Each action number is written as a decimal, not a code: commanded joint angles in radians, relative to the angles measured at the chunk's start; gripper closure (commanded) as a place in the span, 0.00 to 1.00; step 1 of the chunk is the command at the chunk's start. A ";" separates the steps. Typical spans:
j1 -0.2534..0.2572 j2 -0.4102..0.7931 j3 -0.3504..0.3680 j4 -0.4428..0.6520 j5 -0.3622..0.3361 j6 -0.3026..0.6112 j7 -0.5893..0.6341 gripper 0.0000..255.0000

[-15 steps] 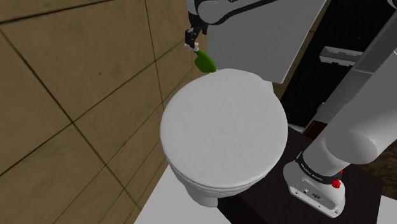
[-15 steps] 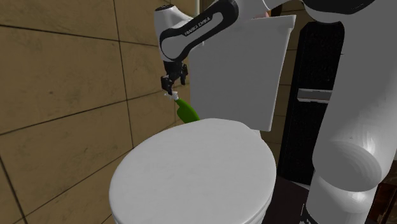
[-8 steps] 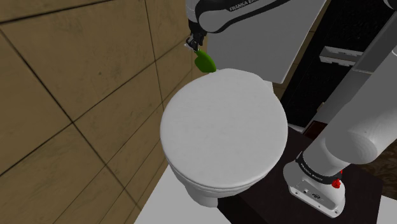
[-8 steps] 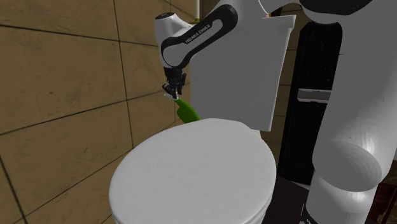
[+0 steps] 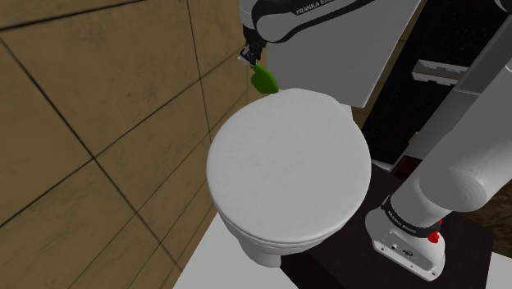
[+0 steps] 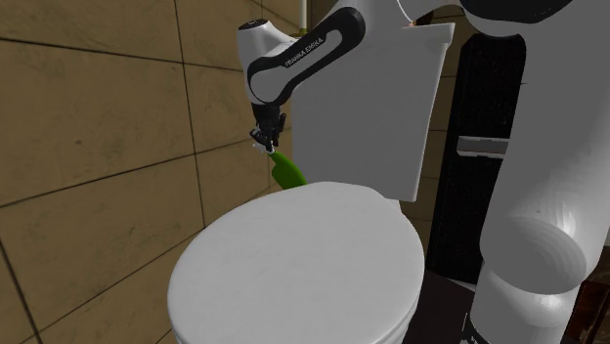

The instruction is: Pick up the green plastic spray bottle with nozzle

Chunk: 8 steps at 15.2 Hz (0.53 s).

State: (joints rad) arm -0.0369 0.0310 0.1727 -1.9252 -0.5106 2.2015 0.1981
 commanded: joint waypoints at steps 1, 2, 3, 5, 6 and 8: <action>0.000 -0.003 0.001 0.009 0.005 -0.011 -0.007 1.00; 0.001 -0.005 0.001 0.019 0.009 -0.022 -0.013 1.00; 0.001 -0.008 0.002 0.029 0.014 -0.033 -0.020 1.00; 0.002 -0.012 0.003 0.049 0.022 -0.056 -0.032 1.00; 0.002 -0.014 0.003 0.060 0.026 -0.067 -0.039 1.00; 0.003 -0.018 0.004 0.082 0.033 -0.090 -0.051 1.00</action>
State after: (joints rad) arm -0.0352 0.0121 0.1752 -1.8594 -0.4801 2.1242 0.1522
